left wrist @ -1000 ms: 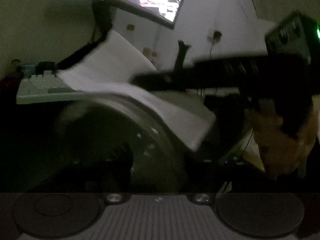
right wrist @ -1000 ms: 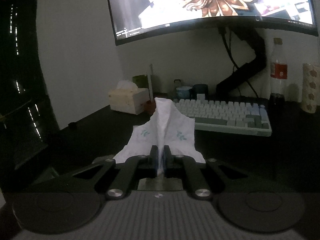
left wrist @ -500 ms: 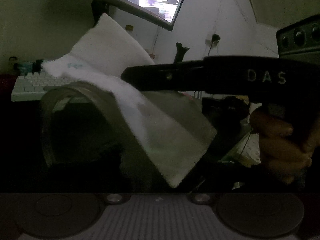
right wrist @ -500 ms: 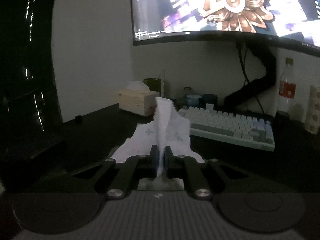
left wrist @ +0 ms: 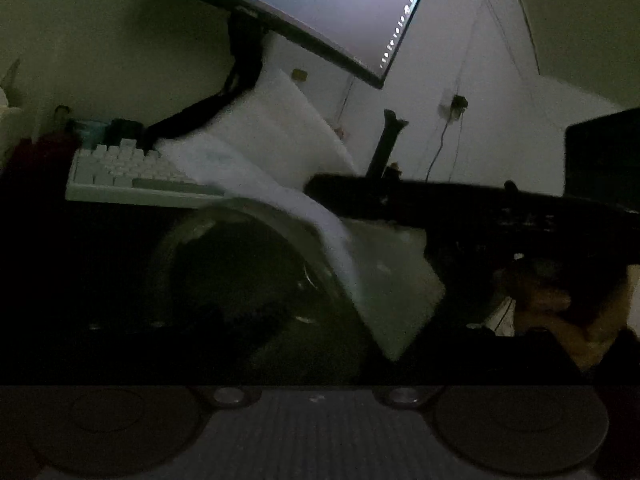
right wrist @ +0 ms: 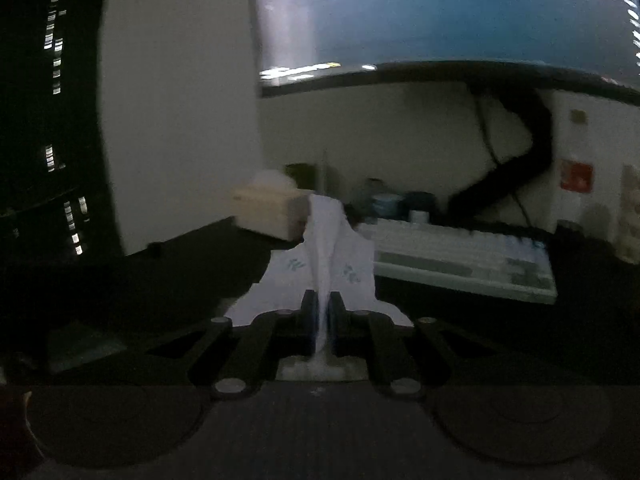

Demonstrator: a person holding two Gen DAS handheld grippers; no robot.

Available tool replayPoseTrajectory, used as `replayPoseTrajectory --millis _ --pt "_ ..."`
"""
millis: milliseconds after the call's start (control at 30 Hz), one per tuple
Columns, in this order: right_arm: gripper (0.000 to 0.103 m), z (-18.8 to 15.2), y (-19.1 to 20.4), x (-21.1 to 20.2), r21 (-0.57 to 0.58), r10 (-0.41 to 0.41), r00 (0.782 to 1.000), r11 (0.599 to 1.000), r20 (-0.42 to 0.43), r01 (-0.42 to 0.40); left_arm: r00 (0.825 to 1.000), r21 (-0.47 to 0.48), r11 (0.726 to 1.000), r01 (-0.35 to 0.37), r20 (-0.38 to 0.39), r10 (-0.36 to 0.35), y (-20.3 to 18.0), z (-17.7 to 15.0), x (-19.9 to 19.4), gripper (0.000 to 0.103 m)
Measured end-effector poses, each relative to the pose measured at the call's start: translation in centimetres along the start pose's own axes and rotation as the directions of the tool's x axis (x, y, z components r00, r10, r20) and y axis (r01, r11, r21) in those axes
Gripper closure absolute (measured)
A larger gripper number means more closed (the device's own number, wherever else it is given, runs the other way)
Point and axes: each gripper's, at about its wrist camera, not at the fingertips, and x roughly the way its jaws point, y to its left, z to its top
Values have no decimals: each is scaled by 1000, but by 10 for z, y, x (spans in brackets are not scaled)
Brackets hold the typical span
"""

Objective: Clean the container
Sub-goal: 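Rub the tissue along the jar's side and rim with the right tool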

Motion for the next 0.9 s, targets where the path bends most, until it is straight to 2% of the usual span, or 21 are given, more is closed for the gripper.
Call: replayPoseTrajectory --millis 33,133,200,267,467,567,633,667,800,900 --pt "94 0 -2 2 -1 -18 1000 1000 2 18 1000 1 1000 1 -5 -1 0 0 0 1" --pt "94 2 -28 12 68 -159 987 985 -23 160 1000 -4 1000 0 -5 0 2 -1 1 1" --pt "95 4 -41 16 127 -189 981 973 -45 194 1000 -13 1000 2 -2 -2 5 -1 2 1" --pt "95 5 -36 15 126 -172 984 976 -43 176 1000 -13 1000 9 3 -9 6 -1 1 1" --pt "95 4 8 7 16 -18 1000 1000 4 18 999 -8 999 38 8 -38 5 -5 3 1" --pt "95 5 0 8 15 -41 999 999 -5 41 999 -7 999 40 5 -40 4 -5 4 0" --pt "95 6 -12 14 31 -154 988 987 -19 155 999 -16 999 38 5 -38 6 -5 4 0" --pt "95 6 -14 16 36 -177 984 983 -24 177 999 -20 999 34 8 -34 6 -4 4 0" --pt "95 8 -12 18 62 -173 984 983 -32 174 999 -32 999 30 15 -30 8 -3 4 0" --pt "95 6 8 11 23 -48 999 999 -7 48 999 -32 999 29 16 -28 8 -3 4 0"
